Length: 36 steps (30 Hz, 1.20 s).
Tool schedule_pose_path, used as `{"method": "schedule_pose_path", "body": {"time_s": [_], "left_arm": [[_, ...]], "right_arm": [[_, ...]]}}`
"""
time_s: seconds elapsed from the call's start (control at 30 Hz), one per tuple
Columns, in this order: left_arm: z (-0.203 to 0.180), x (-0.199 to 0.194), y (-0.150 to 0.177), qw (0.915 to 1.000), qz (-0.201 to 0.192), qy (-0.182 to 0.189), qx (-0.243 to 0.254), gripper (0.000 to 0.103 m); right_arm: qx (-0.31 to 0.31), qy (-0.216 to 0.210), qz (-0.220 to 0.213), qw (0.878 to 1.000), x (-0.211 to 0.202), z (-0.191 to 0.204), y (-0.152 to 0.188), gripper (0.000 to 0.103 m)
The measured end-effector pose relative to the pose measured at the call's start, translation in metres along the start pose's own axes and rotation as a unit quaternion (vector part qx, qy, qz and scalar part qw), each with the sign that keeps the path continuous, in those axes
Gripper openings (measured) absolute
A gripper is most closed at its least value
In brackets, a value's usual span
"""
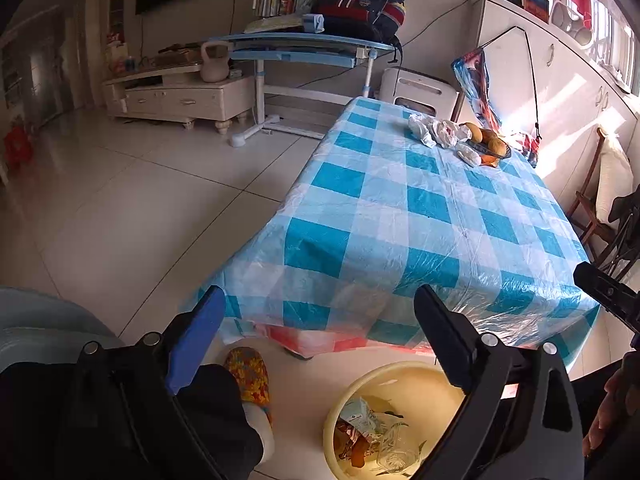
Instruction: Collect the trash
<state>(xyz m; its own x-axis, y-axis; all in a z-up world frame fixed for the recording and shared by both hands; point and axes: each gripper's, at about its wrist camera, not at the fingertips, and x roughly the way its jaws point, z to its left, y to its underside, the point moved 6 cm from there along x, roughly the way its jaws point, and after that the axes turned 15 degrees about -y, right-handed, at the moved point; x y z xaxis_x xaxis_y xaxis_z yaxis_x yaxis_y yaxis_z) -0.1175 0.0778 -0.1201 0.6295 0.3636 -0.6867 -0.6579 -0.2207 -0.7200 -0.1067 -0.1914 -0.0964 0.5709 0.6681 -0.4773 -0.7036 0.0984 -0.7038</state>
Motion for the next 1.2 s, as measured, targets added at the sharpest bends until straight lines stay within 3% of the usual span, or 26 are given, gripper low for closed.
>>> {"method": "schedule_pose_path", "body": {"time_s": [0.97,1.2], "left_arm": [[-0.014,-0.018,-0.007,0.9979,-0.055,0.010,0.032,0.092],[-0.006,-0.020,-0.013,0.9983,-0.050,0.031,0.001,0.092]], "right_arm": [[0.004,-0.001,-0.010,1.000,-0.004,-0.002,-0.004,0.085],[0.002,-0.003,-0.014,1.000,-0.007,-0.002,-0.005,0.085]]}}
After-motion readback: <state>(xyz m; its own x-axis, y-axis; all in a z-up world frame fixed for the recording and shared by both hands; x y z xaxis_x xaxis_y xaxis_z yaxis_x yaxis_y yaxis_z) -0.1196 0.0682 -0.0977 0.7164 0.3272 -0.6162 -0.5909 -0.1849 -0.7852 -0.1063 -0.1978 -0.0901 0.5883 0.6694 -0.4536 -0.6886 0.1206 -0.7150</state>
